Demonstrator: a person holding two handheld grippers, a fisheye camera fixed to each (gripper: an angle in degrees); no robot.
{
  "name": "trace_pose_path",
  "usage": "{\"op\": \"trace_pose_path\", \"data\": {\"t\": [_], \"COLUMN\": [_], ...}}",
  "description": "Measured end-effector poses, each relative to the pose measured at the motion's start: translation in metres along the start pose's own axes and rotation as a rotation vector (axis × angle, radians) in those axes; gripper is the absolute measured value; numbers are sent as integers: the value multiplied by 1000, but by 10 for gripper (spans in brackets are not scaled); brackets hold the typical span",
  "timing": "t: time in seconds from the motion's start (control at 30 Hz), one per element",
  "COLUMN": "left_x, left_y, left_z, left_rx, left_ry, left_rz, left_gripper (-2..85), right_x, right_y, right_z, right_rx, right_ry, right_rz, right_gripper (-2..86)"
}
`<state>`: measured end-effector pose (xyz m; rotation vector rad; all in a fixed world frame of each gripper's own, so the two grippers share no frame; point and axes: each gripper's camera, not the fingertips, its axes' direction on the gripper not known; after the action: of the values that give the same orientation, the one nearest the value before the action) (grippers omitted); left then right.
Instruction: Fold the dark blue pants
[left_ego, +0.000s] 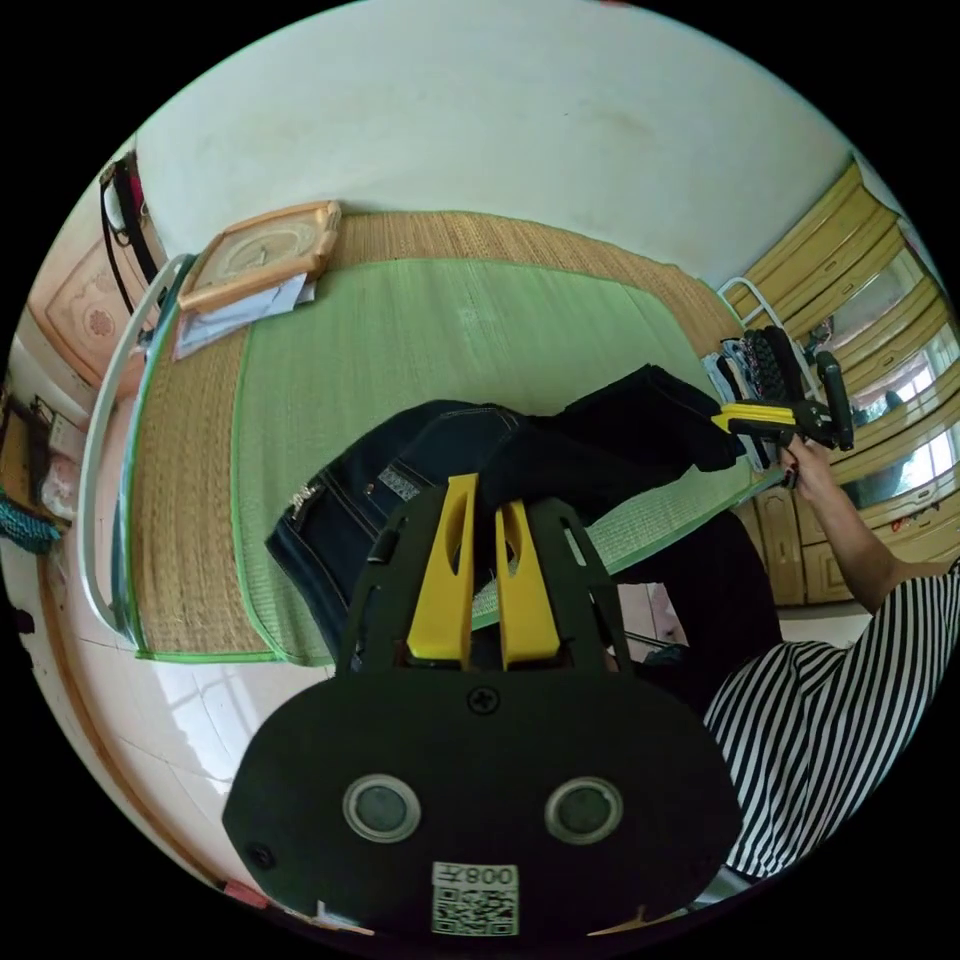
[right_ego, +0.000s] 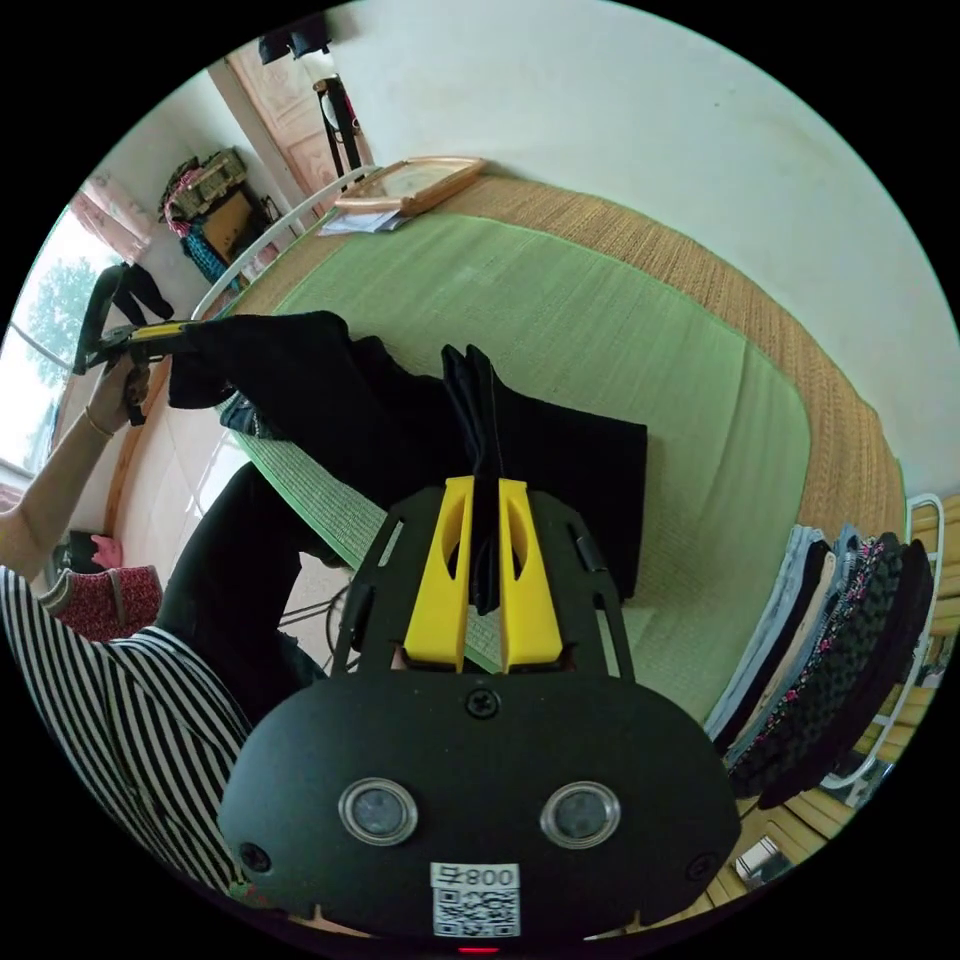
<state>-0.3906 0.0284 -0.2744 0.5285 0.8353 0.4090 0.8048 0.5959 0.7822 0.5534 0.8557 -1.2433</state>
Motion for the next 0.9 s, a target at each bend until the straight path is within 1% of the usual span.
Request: {"op": "trace_pose_path", "data": {"t": [0.13, 0.2, 0.27, 0.33, 0.4, 0.47, 0.53, 0.57, 0.6, 0.63, 0.67, 0.73, 0.8, 0.83, 0.9], "left_x": [-22, -35, -55, -94, -126, -167, -227, -240, -263, -279, -285, -301, -309, -312, -315], "left_y": [-24, -33, -42, -59, -82, -117, -153, -159, -165, -164, -163, -151, -135, -118, -89], "left_z": [-43, -61, -78, -93, -91, -73, -35, -24, -2, 13, 19, 38, 44, 45, 52], "left_rx": [67, 98, 143, 188, 181, 106, 46, 22, -36, -53, -50, -15, 23, 61, 91], "left_ry": [-48, -75, -78, -57, -75, -60, -4, -24, -90, -143, -149, -109, -116, -118, -69], "left_rz": [67, 82, 61, 8, -20, -105, -285, -329, -424, -495, -505, -460, -421, -405, -368], "left_gripper": [2, 3, 3, 4, 5, 7, 10, 11, 12, 14, 13, 10, 7, 7, 7], "right_x": [31, 56, 77, 103, 144, 186, 221, 242, 256, 258, 251, 225, 189, 181, 162], "right_y": [2, 9, 19, 30, 32, 23, 12, 3, -6, -11, -20, -33, -39, -39, -35], "right_z": [-73, -127, -169, -207, -242, -255, -262, -260, -255, -253, -249, -237, -203, -193, -149], "right_rx": [90, 141, 187, 221, 229, 191, 195, 141, 92, 85, 88, 85, 8, -5, -106], "right_ry": [22, 82, 122, 112, 117, 54, 131, 223, 194, 172, 165, 191, 243, 244, 225], "right_rz": [54, 116, 181, 265, 380, 483, 592, 693, 741, 732, 695, 567, 420, 394, 317], "right_gripper": [26, 24, 23, 20, 16, 12, 6, 4, 3, 2, 2, 1, 4, 5, 21]}}
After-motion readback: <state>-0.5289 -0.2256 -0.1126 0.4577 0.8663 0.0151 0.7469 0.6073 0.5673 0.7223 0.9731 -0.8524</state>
